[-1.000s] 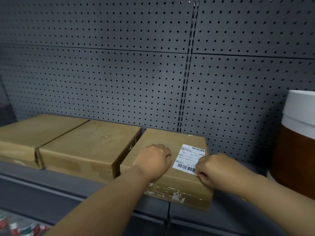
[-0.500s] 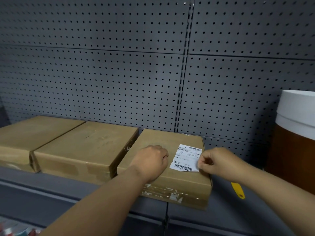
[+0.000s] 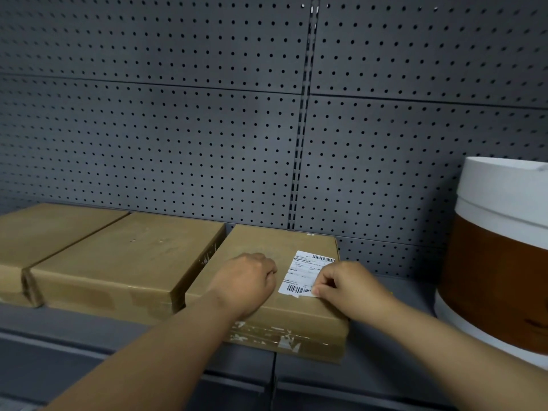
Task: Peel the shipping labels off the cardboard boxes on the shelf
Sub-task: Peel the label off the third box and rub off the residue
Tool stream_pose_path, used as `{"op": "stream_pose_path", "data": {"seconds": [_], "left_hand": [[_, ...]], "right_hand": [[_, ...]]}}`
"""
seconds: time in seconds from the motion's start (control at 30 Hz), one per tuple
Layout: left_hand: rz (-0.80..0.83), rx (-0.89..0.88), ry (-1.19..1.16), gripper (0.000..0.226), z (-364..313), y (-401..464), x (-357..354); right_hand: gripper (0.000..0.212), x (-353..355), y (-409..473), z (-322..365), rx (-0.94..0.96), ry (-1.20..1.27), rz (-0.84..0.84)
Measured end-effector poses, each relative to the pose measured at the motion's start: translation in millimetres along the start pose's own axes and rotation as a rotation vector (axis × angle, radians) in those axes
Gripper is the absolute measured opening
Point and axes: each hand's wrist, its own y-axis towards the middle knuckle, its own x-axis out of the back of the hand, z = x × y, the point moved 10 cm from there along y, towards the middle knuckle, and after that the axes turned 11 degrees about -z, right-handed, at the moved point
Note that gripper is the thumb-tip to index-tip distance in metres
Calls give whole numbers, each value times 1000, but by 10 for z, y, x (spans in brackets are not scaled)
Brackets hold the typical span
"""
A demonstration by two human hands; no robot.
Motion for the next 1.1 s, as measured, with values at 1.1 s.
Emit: {"op": "stream_pose_path", "data": {"seconds": [1.1], "left_hand": [[0, -31, 63, 31, -37, 4, 26]], "right_hand": [[27, 11, -4, -176, -236, 95, -155]]}}
